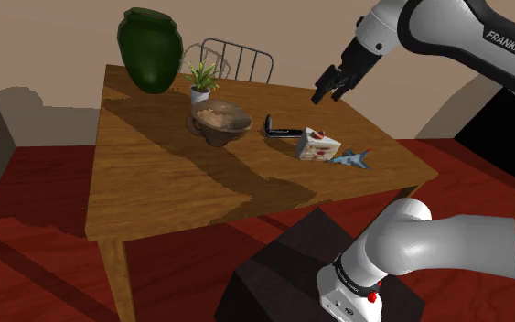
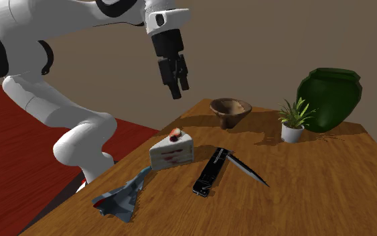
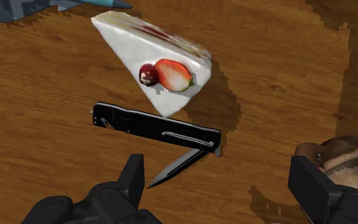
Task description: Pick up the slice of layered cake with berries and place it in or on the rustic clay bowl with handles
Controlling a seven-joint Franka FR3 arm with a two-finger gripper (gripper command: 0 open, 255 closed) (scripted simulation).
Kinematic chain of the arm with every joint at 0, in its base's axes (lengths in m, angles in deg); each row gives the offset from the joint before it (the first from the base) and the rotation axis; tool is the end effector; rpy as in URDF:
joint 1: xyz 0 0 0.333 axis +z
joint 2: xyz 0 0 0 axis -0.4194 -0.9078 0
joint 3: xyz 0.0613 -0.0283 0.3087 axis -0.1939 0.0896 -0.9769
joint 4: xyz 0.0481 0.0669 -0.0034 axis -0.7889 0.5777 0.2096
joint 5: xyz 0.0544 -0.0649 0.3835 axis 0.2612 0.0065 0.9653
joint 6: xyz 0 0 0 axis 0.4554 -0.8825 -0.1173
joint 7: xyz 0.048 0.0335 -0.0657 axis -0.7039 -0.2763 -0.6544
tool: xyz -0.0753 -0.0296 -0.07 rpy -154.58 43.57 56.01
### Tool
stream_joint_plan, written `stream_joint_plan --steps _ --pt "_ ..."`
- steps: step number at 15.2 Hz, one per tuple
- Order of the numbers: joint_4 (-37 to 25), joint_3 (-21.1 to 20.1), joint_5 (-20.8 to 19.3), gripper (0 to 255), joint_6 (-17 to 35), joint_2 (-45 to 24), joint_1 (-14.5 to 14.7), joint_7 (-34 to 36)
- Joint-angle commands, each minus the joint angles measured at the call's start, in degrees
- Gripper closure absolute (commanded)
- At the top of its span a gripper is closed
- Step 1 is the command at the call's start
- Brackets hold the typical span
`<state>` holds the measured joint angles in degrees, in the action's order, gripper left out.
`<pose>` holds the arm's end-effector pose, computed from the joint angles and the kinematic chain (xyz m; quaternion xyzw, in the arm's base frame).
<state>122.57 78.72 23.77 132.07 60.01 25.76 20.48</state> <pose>0.3028 0.0012 0.6642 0.9902 -0.0355 0.1337 0.0188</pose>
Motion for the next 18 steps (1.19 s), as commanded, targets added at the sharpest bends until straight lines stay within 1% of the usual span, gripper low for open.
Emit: stream_joint_plan --steps 1,5,9,10,17,18 --pt "0.0 0.0 0.0 0 0.0 0.0 0.0 0.0" --pt "4.5 7.2 -2.1 0 -0.9 -0.1 5.0 -17.2" --pt "7.6 14.2 -5.6 0 -2.0 -1.7 9.3 -34.4" --pt "7.8 15.0 -6.1 0 -2.1 -2.0 9.7 -36.2" --pt "14.0 15.7 -6.8 0 3.4 -1.4 9.4 -36.0" --pt "14.0 15.7 -6.8 0 3.4 -1.4 9.4 -36.0"
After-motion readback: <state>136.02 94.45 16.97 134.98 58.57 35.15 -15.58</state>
